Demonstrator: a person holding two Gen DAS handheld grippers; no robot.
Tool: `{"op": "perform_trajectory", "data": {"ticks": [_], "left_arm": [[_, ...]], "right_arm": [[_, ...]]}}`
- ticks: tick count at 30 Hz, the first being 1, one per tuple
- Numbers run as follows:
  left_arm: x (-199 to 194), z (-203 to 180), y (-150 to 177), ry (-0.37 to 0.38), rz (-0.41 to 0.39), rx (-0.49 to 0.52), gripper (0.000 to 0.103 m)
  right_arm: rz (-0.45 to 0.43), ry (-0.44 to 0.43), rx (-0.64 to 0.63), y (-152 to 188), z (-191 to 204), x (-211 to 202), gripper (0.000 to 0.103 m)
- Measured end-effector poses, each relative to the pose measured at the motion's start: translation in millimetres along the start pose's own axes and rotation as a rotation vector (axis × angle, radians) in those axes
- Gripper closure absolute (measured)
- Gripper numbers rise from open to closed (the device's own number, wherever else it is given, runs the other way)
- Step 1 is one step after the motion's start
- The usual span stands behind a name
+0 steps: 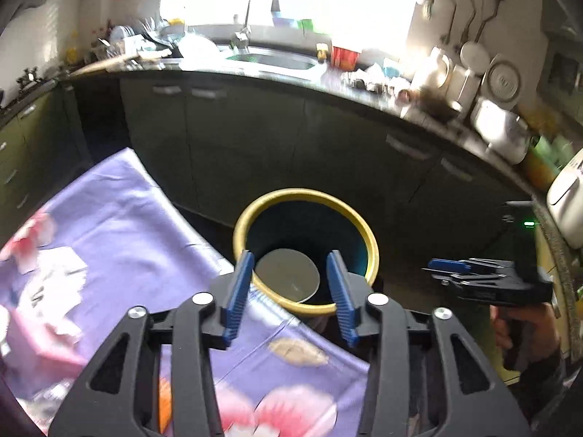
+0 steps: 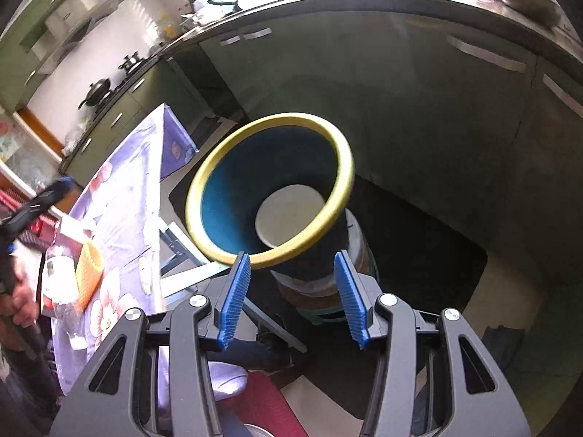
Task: Collect trash
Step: 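Carry the plastic cup over the bin and open the left tool, then grasp the clear water bottle around its middle with the right tool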
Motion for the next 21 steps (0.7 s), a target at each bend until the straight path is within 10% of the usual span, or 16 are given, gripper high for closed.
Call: {"op": "perform_trajectory", "data": {"ticks": [8, 21], "left_arm": [[-164, 86, 46, -0.249, -0.217, -0.074, 0.007], [-264, 207, 168, -0.591, -0.211, -0.317, 0.007]], "right_arm": [[0.029, -0.033, -0.102, 10, 65, 8, 0.031], [0.108, -0.153, -0.442, 58, 263, 30, 0.028]]}}
Point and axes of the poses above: each gripper's, at about its wrist camera, not at the fingertips, and x roughly the way its jaws point, z to its left, y to its underside, the point moved 8 cm from there along x, roughly the way its jaws point, and after that the axes turned 2 degrees about x, right-handed, at the moved point
